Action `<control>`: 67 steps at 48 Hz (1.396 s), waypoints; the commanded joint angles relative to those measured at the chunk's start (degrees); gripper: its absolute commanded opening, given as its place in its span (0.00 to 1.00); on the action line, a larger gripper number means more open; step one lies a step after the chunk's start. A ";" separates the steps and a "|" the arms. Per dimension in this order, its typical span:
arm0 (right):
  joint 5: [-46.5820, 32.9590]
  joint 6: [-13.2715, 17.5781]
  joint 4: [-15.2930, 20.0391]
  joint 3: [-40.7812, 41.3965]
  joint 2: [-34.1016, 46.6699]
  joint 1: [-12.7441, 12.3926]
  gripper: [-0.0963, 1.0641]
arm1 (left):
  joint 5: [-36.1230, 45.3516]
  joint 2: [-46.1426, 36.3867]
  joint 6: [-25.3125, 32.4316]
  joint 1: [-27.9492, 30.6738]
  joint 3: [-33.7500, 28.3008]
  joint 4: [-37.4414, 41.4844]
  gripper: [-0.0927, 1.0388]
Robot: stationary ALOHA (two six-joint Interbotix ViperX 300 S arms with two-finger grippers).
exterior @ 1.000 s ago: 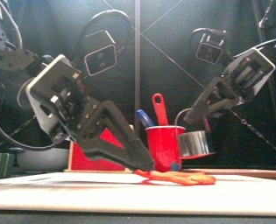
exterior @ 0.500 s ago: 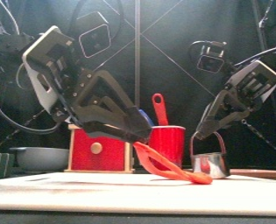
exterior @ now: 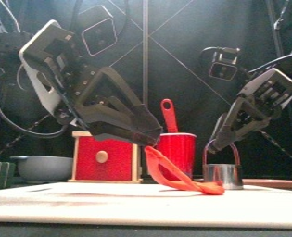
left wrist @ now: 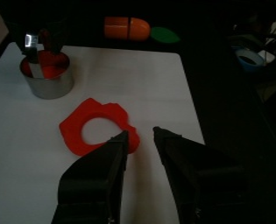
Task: Get the cutter from the drawer then cut the dough then place the extra dough in the bowl
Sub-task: Cut the dough
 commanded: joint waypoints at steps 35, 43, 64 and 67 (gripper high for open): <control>-0.18 0.09 -0.18 -0.97 -1.67 -0.26 0.74 | 19.78 -0.97 11.43 14.50 -8.00 11.60 0.72; -0.09 0.09 -0.18 -0.79 -2.37 -0.09 0.74 | 27.95 -0.97 13.18 14.77 -11.16 13.89 0.72; -0.18 0.00 -0.18 -0.44 -4.31 -0.09 0.74 | 32.87 1.76 13.18 16.08 -15.47 17.23 0.72; -0.09 0.00 -0.18 -0.35 -4.48 -0.09 0.74 | 32.87 1.76 13.18 16.17 -15.73 17.49 0.72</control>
